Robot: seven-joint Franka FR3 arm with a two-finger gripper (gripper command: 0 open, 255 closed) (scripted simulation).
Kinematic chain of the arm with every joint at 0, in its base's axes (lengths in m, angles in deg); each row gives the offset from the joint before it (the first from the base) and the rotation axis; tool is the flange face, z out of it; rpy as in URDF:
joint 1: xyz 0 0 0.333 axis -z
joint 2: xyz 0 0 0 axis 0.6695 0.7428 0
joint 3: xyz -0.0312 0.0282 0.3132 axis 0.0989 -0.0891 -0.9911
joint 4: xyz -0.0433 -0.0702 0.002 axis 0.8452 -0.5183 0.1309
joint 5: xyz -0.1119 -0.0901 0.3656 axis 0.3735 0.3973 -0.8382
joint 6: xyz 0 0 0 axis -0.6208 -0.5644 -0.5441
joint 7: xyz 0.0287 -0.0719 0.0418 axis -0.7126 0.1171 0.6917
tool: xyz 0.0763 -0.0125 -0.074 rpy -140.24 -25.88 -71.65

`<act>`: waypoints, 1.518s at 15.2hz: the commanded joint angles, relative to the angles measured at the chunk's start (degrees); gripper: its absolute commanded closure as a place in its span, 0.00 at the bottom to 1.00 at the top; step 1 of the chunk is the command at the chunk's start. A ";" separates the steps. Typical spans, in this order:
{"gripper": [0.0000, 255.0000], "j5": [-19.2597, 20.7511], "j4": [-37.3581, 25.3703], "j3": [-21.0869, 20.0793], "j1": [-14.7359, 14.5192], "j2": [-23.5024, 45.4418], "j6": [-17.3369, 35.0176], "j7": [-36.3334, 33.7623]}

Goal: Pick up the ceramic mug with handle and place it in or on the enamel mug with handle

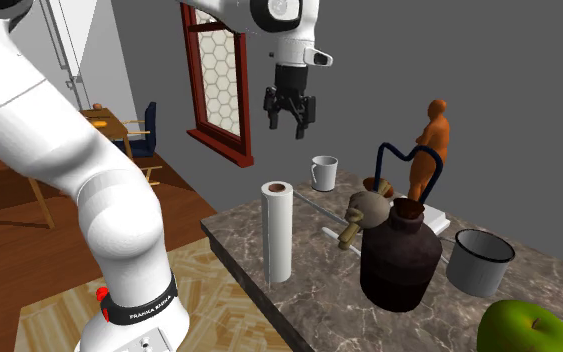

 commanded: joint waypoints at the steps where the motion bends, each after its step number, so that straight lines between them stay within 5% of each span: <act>1: 0.00 0.12 -2.35 -0.48 0.03 5.10 2.63 -0.31; 10: 0.00 1.80 -14.63 -1.87 -0.11 25.44 9.76 -2.01; 19: 0.00 4.46 -33.46 -2.11 -1.29 46.53 10.98 -3.93; 23: 0.00 4.63 -33.07 -2.07 -1.47 48.21 12.99 -4.03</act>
